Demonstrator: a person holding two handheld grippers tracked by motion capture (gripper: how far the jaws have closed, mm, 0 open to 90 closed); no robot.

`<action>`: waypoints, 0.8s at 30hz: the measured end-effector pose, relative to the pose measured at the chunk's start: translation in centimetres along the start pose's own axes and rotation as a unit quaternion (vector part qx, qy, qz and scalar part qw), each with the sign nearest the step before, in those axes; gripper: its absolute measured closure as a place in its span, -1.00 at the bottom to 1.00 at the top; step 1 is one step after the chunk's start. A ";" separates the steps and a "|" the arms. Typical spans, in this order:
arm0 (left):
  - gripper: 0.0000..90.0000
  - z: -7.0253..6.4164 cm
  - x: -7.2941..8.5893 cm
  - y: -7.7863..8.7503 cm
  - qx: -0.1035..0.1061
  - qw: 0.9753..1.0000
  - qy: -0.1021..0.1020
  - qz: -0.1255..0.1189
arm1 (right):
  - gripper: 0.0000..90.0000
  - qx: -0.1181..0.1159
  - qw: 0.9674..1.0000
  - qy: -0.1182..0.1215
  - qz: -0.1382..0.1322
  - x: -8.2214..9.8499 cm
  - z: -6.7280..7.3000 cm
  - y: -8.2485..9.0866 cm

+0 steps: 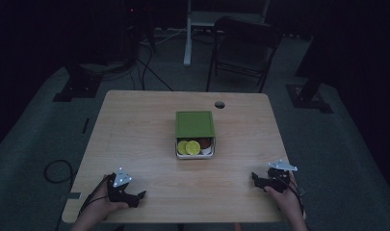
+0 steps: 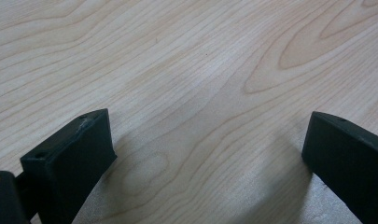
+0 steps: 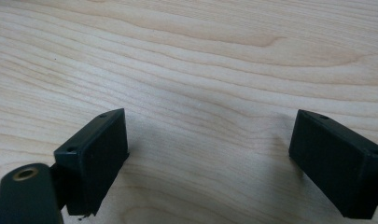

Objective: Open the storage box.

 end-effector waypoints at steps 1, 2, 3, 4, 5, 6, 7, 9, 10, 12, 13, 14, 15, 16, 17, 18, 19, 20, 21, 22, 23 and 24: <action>-0.95 0.0 0.0 0.0 0.000 1.000 0.000 0.000 | -0.75 0.000 1.000 0.000 0.000 0.0 0.0 0.0; -0.95 0.0 0.0 0.0 0.000 1.000 0.000 0.000 | -0.75 0.000 1.000 0.000 0.000 0.0 0.0 0.0; -0.95 0.0 0.0 0.0 0.000 1.000 0.000 0.000 | -0.75 0.000 1.000 0.000 0.000 0.0 0.0 0.0; -0.95 0.0 0.0 0.0 0.000 1.000 0.000 0.000 | -0.75 0.000 1.000 0.000 0.000 0.0 0.0 0.0; -0.95 0.0 0.0 0.0 0.000 1.000 0.000 0.000 | -0.75 0.000 1.000 0.000 0.000 0.0 0.0 0.0; -0.95 0.0 0.0 0.0 0.000 1.000 0.000 0.000 | -0.75 0.000 1.000 0.000 0.000 0.0 0.0 0.0; -0.95 0.0 0.0 0.0 0.000 1.000 0.000 0.000 | -0.75 0.001 1.000 0.000 0.000 0.0 0.0 0.0; -0.95 0.0 0.0 0.0 0.000 1.000 0.000 0.000 | -0.75 0.001 1.000 -0.001 0.000 0.0 0.1 0.0; -0.95 0.0 0.0 0.0 0.000 1.000 0.000 0.000 | -0.75 0.003 1.000 -0.002 0.000 0.0 0.1 0.0; -0.95 0.0 0.0 0.0 0.000 1.000 0.000 -0.001 | -0.75 0.004 1.000 -0.001 0.000 0.0 0.2 0.0; -0.95 0.0 0.0 0.0 0.000 1.000 0.000 0.000 | -0.75 0.004 1.000 -0.002 0.000 0.1 0.2 0.1; -0.95 0.0 0.0 0.0 0.000 1.000 0.001 -0.001 | -0.75 0.005 1.000 -0.002 -0.001 0.1 0.3 0.1; -0.95 0.0 0.0 0.0 0.000 1.000 0.001 -0.001 | -0.75 0.005 1.000 -0.002 0.000 0.1 0.5 0.1; -0.95 0.0 0.0 0.0 -0.001 1.000 0.000 -0.001 | -0.75 0.004 1.000 0.000 0.000 0.2 0.6 0.1; -0.95 0.0 0.0 0.0 -0.001 1.000 0.001 -0.001 | -0.75 0.002 1.000 0.001 0.000 0.2 0.8 0.1; -0.95 0.0 0.0 0.0 -0.001 1.000 0.001 -0.001 | -0.75 0.003 1.000 0.005 -0.001 0.2 0.9 0.1; -0.95 0.0 0.0 0.0 -0.001 1.000 0.001 -0.001 | -0.75 0.002 1.000 0.008 -0.002 0.2 1.1 0.1; -0.95 0.0 0.0 0.0 -0.001 1.000 0.000 -0.001 | -0.75 0.001 1.000 0.011 -0.003 0.2 1.3 0.1; -0.95 0.0 0.0 0.0 -0.001 1.000 0.000 -0.001 | -0.74 0.002 1.000 0.014 -0.004 0.2 1.6 0.1; -0.95 0.0 0.0 0.0 -0.001 1.000 0.000 -0.001 | -0.74 0.004 1.000 0.020 -0.006 0.2 1.9 0.1; -0.95 0.0 0.0 0.0 -0.001 1.000 0.001 -0.001 | -0.74 0.005 1.000 0.026 -0.007 0.2 2.1 0.1; -0.95 0.0 0.0 0.0 0.000 1.000 0.000 -0.001 | -0.74 0.006 0.999 0.032 -0.009 0.1 2.4 0.0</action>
Point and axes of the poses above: each handheld gripper's, and its own axes: y roughly backward along the jaws, x roughly out of its underside, z roughly to its left, the point moved 1 cm from there along -y, roughly forward along the jaws, and after that the axes turned 5 degrees about -y, right-handed, at the moved point
